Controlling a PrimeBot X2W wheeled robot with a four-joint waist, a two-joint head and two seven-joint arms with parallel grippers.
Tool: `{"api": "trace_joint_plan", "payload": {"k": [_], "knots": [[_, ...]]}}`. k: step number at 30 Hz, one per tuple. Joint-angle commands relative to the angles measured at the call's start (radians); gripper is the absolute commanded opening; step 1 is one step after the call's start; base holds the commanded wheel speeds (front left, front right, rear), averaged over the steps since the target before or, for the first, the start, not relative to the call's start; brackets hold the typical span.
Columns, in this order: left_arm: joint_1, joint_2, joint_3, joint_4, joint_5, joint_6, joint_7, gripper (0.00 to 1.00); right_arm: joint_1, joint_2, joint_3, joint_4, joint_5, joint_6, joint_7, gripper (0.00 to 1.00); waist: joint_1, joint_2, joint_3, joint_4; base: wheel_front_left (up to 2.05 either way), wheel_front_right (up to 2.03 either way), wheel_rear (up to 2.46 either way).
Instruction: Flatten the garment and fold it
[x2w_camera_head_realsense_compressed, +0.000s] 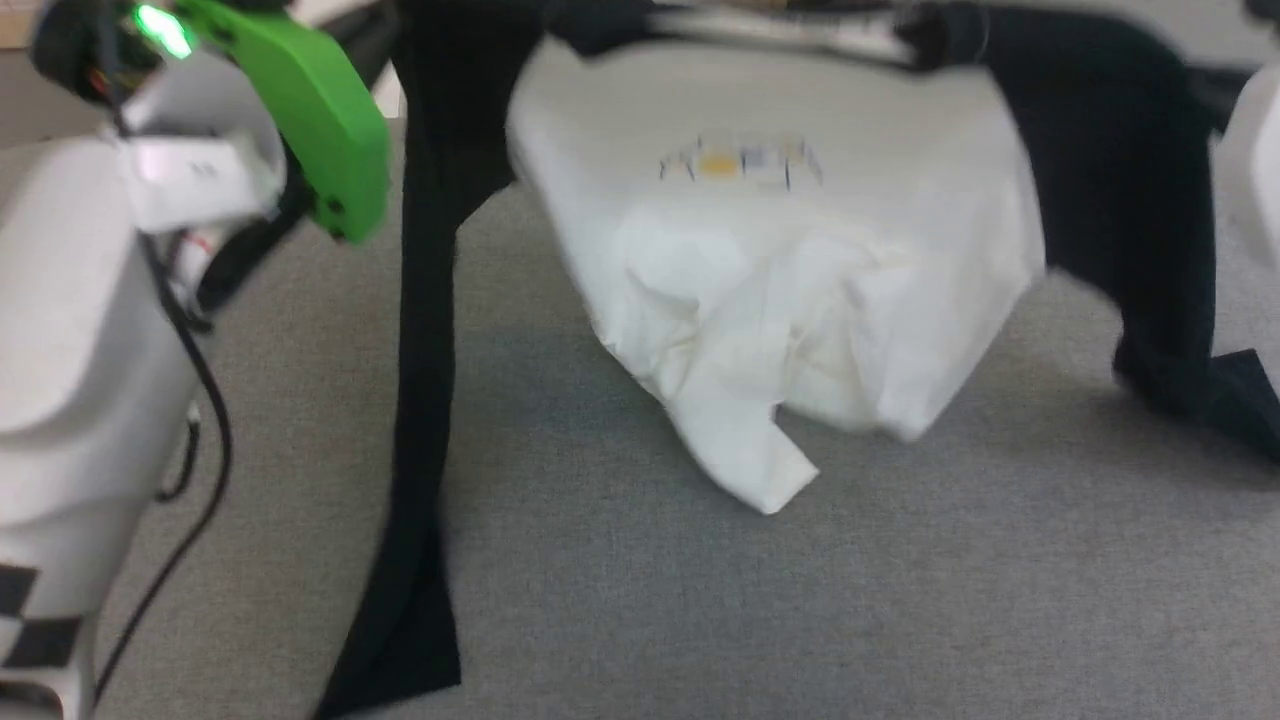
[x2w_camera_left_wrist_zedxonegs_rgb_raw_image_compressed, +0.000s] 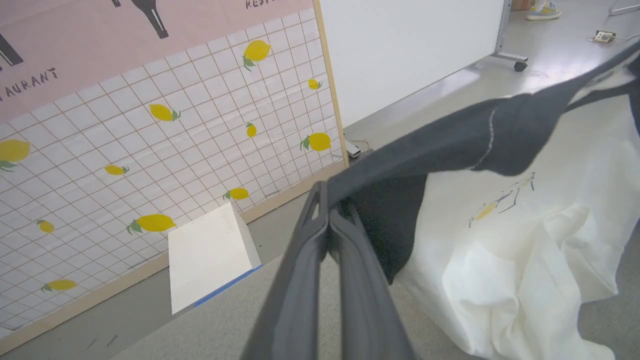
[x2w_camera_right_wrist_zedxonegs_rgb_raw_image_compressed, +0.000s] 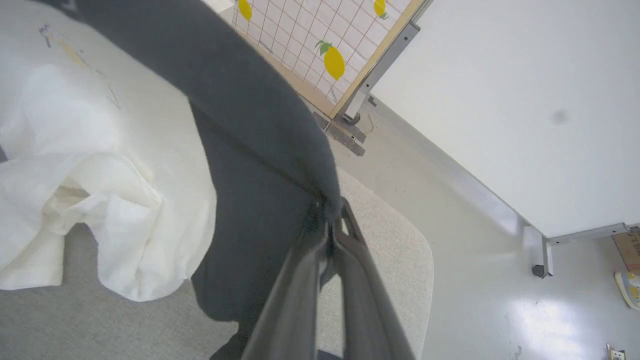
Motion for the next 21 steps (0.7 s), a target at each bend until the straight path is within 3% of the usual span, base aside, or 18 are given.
{"api": "trace_joint_plan", "payload": {"k": [1, 6, 12, 16, 17, 21], "knots": [[-0.042, 0.013, 0.022, 0.005, -0.017, 0.003, -0.012, 0.00, -0.039, -0.009, -0.015, -0.002, -0.013, -0.002, 0.005, 0.00, 0.0000, 0.0000, 0.008, -0.005, 0.00, 0.00, 0.00], [-0.157, 0.010, 0.063, 0.025, 0.008, 0.033, -0.039, 0.00, -0.162, -0.001, -0.048, 0.004, -0.055, -0.002, -0.005, 0.00, 0.0000, 0.0000, 0.075, -0.011, 0.00, 0.00, 0.00], [-0.315, 0.008, 0.110, 0.064, 0.082, 0.104, -0.103, 0.00, -0.325, 0.029, -0.077, 0.066, -0.140, -0.002, -0.057, 0.00, 0.0000, 0.0000, 0.190, -0.024, 0.00, 0.00, 0.00], [-0.428, 0.006, 0.148, 0.082, 0.142, 0.172, -0.167, 0.00, -0.432, 0.068, -0.133, 0.128, -0.212, -0.002, -0.132, 0.00, 0.0000, 0.0000, 0.269, -0.036, 0.00, 0.00, 0.00], [-0.513, 0.021, 0.166, 0.097, 0.216, 0.233, -0.229, 0.00, -0.509, 0.116, -0.214, 0.183, -0.298, -0.002, -0.224, 0.00, 0.0000, 0.0000, 0.324, -0.042, 0.00, 0.00, 0.00], [-0.601, 0.023, 0.191, 0.105, 0.282, 0.295, -0.338, 0.00, -0.597, 0.181, -0.322, 0.250, -0.437, -0.002, -0.353, 0.00, 0.0000, 0.0000, 0.382, -0.043, 0.00, 0.00, 0.00]]}}
